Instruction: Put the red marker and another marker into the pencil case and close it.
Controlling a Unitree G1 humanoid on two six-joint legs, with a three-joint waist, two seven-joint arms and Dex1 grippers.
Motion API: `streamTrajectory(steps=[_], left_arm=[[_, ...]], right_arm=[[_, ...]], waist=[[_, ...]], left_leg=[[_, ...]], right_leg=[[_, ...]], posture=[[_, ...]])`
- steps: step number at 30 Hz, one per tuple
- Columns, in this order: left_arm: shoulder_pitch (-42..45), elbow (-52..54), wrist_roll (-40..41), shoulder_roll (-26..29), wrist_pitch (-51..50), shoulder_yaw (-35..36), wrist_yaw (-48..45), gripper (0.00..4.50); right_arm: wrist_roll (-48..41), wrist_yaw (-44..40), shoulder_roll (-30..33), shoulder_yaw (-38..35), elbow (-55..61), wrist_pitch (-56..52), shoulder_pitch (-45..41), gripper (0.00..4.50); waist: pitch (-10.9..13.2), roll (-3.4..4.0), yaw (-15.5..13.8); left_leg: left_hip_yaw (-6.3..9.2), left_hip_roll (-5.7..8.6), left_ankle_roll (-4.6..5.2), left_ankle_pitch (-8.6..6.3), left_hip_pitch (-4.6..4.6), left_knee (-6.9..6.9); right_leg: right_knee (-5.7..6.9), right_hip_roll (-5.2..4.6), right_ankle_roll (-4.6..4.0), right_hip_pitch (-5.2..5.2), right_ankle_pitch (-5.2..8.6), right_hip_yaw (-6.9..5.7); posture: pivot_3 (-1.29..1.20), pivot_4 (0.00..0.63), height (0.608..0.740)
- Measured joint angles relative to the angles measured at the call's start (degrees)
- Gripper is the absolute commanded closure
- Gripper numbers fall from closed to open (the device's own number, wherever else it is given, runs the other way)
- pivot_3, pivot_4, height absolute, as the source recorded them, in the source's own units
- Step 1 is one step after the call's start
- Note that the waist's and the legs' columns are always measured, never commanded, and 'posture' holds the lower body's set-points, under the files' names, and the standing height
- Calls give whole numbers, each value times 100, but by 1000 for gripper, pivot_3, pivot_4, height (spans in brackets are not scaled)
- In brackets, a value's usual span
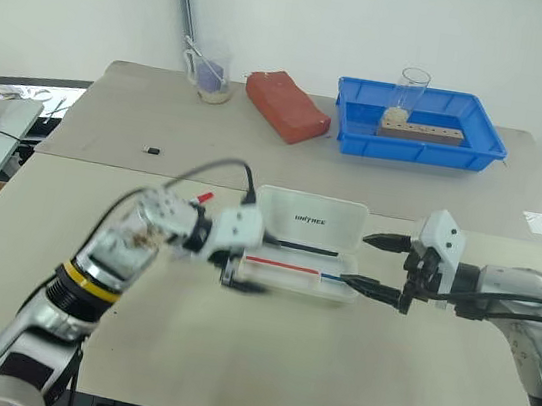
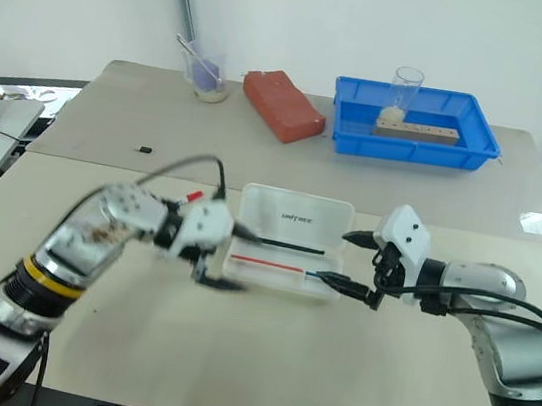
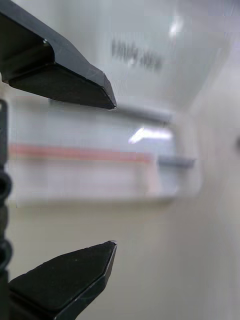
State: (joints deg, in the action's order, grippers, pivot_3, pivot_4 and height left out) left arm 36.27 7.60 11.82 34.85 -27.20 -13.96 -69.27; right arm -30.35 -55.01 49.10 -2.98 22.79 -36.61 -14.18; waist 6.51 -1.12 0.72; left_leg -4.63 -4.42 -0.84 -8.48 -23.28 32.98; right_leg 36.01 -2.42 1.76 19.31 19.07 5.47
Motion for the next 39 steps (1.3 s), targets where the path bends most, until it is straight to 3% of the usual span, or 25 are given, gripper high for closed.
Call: streamTrajectory(steps=[5, 9, 16, 25, 29, 35, 39], left_arm=[[185, -301, 449, 409, -755, 1047, 382, 44], [-289, -497, 475, 840, -738, 1515, 675, 44], [-689, -2116, -51, 778, 323, 1750, 1632, 44], [-233, -4237, -303, 316, 1204, 1481, 1430, 44], [69, -5063, -444, 254, 1574, 1387, 1273, 1173], [277, -5597, -596, 277, 1961, 1385, 1139, 4183], [277, -5587, -599, 294, 1960, 1392, 1090, 4359]], right_arm=[[-603, 136, -124, -1, 413, -615, -530, 0], [-900, 347, -361, 211, 753, -994, -1170, 0], [-643, 671, -963, 1095, 699, -1025, -2035, 0], [-470, 1157, -1640, 1210, 343, -1176, -2755, 0], [-489, 1378, -1835, 1197, 360, -1360, -2972, 0], [-487, 1453, -1826, 1131, 370, -1479, -2984, 0], [-484, 1411, -1753, 1113, 373, -1478, -2973, 0]], waist=[[-4, 15, 61], [-10, 29, 47], [-11, 7, -51], [-13, 3, -79], [-14, 2, -62], [-15, 2, -62], [-15, 2, -59]], left_leg=[[5, -7, 12, -7, 6, -4], [3, -13, 11, -7, 11, -5], [-10, -13, 16, -3, -21, -2], [-16, -14, 25, 3, -48, 1], [-15, -20, 26, 4, -47, 1], [-15, -20, 26, 3, -48, 0], [-15, -21, 26, 3, -48, 0]], right_leg=[[6, 12, -1, 3, 1, 4], [6, 14, -5, 2, 2, 2], [24, 2, -20, 71, -4, -3], [81, 9, -27, 97, -4, -6], [85, 17, -29, 99, -3, -6], [85, 16, -30, 98, -3, -7], [86, 16, -30, 98, -3, -7]], posture=[[0, 150, 740], [0, 150, 740], [0, 150, 740], [0, 150, 740], [0, 150, 740], [0, 150, 740], [0, 150, 740]])
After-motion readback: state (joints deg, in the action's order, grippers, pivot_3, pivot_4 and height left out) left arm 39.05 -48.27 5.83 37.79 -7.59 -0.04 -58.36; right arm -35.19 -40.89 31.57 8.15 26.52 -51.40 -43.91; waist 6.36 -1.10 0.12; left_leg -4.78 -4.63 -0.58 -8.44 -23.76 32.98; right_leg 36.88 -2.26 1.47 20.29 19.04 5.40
